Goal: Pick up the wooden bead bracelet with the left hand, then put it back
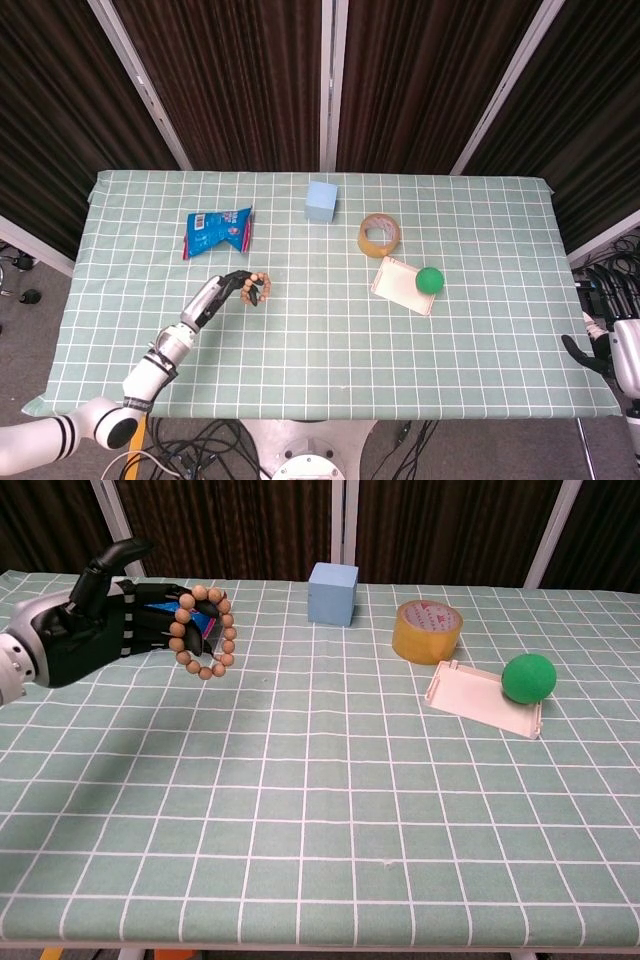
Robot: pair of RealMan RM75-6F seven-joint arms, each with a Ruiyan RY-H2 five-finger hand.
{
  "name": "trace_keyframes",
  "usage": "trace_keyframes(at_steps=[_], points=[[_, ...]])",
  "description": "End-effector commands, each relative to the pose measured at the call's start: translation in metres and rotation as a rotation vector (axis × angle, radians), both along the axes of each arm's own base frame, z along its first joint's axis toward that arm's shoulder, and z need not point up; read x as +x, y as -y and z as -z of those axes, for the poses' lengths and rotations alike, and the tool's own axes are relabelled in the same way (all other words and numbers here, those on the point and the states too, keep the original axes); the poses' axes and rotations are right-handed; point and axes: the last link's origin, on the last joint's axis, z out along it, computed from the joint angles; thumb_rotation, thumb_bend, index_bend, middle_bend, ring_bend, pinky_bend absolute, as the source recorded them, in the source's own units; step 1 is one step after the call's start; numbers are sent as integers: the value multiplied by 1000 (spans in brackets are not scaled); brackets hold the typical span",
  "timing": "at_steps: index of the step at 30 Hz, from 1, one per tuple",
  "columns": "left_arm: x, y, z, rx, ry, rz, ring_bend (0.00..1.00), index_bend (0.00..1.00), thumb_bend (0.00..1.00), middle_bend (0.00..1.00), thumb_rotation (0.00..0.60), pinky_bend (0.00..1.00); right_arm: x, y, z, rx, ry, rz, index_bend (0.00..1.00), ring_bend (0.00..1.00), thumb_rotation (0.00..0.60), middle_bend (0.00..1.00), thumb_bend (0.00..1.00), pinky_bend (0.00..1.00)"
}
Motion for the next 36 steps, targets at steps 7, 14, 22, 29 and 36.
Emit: trace_keyframes(at_steps=[7, 14, 22, 29, 36], points=[[-11, -3, 8, 302, -556, 287, 213, 373, 238, 449, 36, 147, -3, -2, 3, 13, 12, -6, 0, 0, 600, 51, 119, 0], [-7, -2, -5, 439, -730, 349, 126, 247, 119, 300, 48, 121, -8, -4, 6, 32, 25, 4, 0, 0, 600, 51, 120, 0], [-46, -4, -85, 596, -732, 80, 155, 286, 121, 313, 600, 132, -22, -3, 7, 159, 27, 52, 0, 0, 600, 71, 152, 0], [-117, 39, -149, 661, -963, -48, 180, 297, 140, 317, 600, 104, -31, 6, 10, 196, 48, 45, 0, 0, 600, 52, 158, 0], [-148, 104, -169, 616, -1045, -131, 180, 290, 140, 316, 600, 90, -29, 4, 19, 148, 27, 28, 0, 0, 600, 37, 157, 0]])
